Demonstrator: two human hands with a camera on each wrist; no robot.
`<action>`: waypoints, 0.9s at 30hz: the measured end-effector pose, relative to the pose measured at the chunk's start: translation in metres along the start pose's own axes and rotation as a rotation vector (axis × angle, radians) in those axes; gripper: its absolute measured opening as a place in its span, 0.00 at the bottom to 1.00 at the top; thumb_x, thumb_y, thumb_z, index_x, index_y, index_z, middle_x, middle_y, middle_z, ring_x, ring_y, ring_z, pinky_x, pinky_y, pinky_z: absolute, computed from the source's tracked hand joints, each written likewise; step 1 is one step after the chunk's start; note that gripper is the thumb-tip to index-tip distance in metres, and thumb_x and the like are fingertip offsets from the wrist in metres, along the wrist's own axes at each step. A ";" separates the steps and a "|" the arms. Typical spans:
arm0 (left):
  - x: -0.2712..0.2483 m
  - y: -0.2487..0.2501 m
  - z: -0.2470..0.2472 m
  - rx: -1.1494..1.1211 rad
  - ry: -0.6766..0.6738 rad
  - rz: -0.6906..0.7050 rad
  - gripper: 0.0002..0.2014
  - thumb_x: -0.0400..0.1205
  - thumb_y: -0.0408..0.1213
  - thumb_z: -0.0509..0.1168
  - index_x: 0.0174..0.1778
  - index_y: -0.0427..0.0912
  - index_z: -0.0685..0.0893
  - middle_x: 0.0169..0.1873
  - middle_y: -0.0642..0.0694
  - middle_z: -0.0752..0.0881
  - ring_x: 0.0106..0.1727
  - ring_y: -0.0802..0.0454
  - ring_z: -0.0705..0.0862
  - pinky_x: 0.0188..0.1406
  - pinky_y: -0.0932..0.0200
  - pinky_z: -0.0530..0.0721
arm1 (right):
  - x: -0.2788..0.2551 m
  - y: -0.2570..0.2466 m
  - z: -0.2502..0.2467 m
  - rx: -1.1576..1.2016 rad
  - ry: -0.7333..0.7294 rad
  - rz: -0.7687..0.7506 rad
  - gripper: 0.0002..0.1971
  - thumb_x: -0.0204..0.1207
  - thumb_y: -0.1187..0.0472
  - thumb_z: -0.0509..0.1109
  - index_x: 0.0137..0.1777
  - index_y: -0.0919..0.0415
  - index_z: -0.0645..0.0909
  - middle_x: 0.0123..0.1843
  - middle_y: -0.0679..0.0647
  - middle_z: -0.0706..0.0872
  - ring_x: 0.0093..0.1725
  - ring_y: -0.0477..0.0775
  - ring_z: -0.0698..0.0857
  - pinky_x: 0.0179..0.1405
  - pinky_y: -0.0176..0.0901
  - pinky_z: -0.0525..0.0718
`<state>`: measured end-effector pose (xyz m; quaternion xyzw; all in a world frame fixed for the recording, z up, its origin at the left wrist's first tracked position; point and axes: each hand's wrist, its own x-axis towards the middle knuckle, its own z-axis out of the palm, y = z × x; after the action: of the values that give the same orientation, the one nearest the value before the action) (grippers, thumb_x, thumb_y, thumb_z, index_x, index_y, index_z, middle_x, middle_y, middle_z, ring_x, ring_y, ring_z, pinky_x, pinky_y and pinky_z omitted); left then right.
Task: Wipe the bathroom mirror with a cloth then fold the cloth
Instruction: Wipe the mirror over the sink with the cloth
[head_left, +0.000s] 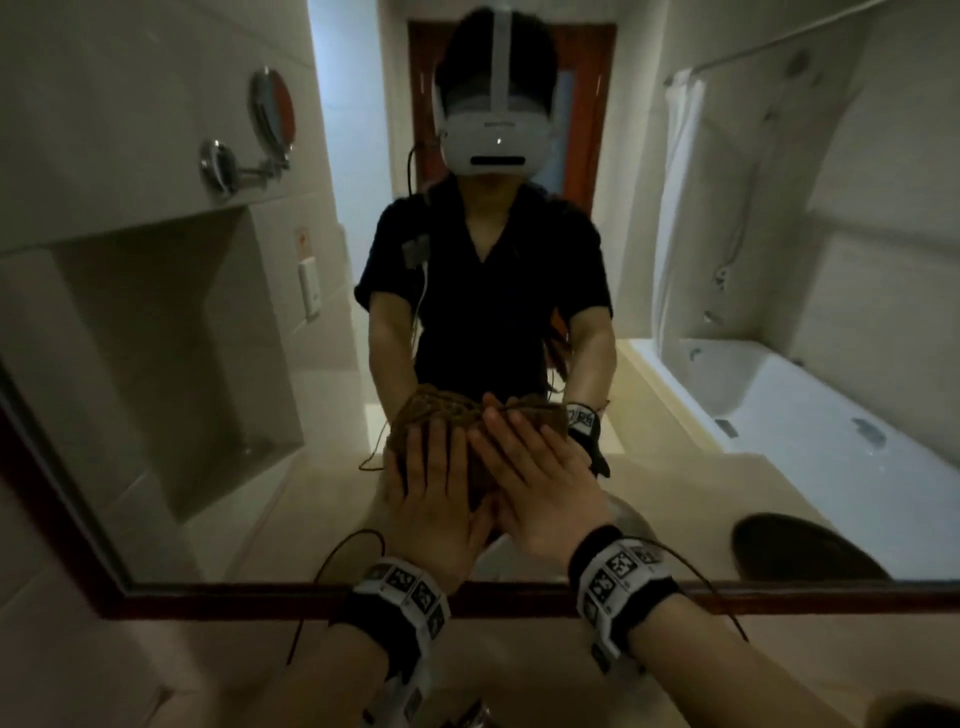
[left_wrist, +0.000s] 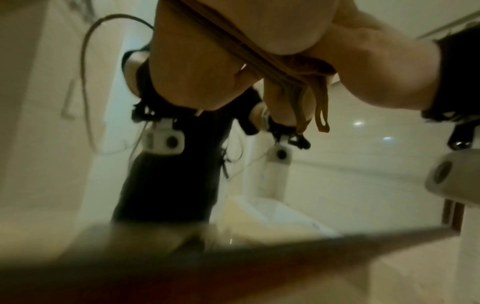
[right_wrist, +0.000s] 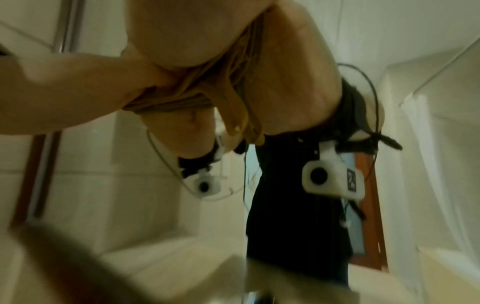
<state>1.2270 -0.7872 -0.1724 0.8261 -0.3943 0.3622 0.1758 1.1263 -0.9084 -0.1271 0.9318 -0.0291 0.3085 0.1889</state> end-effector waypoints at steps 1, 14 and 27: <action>0.024 0.003 -0.017 0.000 0.048 0.032 0.39 0.83 0.59 0.49 0.83 0.33 0.54 0.81 0.33 0.58 0.83 0.33 0.53 0.84 0.38 0.39 | 0.014 0.014 -0.018 -0.040 0.023 0.008 0.40 0.76 0.45 0.54 0.86 0.55 0.42 0.86 0.53 0.42 0.83 0.56 0.54 0.82 0.49 0.39; 0.275 0.041 -0.224 0.143 0.154 0.139 0.41 0.85 0.59 0.44 0.85 0.41 0.34 0.86 0.41 0.35 0.86 0.43 0.33 0.84 0.38 0.35 | 0.173 0.163 -0.234 -0.271 0.306 0.033 0.40 0.76 0.44 0.53 0.86 0.55 0.45 0.87 0.58 0.44 0.86 0.58 0.45 0.84 0.56 0.45; 0.360 0.046 -0.294 0.159 0.201 0.160 0.39 0.87 0.59 0.45 0.85 0.45 0.33 0.86 0.46 0.33 0.86 0.47 0.32 0.81 0.43 0.29 | 0.237 0.202 -0.298 -0.292 0.467 0.097 0.39 0.76 0.44 0.48 0.86 0.54 0.44 0.87 0.57 0.44 0.85 0.59 0.47 0.83 0.54 0.43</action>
<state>1.2093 -0.8354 0.2920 0.7628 -0.4095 0.4860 0.1190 1.1149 -0.9706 0.2996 0.7959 -0.0736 0.5162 0.3077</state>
